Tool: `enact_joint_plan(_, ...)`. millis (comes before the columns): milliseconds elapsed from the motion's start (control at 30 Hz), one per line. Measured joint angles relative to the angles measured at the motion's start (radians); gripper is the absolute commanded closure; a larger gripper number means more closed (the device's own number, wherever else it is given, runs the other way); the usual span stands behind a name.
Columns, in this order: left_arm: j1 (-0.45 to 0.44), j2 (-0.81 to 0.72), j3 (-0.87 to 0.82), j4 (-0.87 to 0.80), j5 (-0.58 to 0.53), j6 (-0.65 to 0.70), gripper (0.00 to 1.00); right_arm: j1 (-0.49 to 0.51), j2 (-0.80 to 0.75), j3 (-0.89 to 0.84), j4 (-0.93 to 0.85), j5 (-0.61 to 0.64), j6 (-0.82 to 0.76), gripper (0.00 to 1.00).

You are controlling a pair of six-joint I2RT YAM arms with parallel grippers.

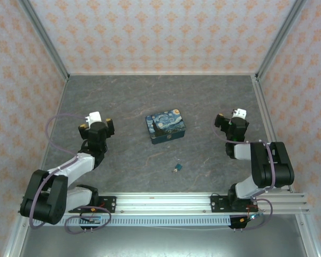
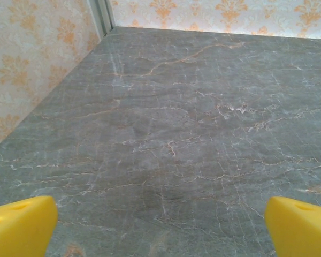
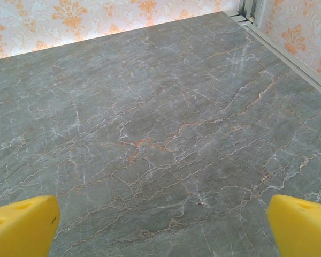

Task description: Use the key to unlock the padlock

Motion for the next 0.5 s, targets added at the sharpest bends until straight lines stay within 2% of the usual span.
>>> enact_joint_plan(233,0.004,0.048,-0.061,0.177,0.034,0.056,0.0,0.0,0.0,0.0,-0.002,0.0,0.0,0.01)
enact_joint_plan(500,0.053,0.146,-0.121,0.39,0.083,0.077,0.0,0.0,0.0,0.0,-0.002,-0.007,0.0,0.01)
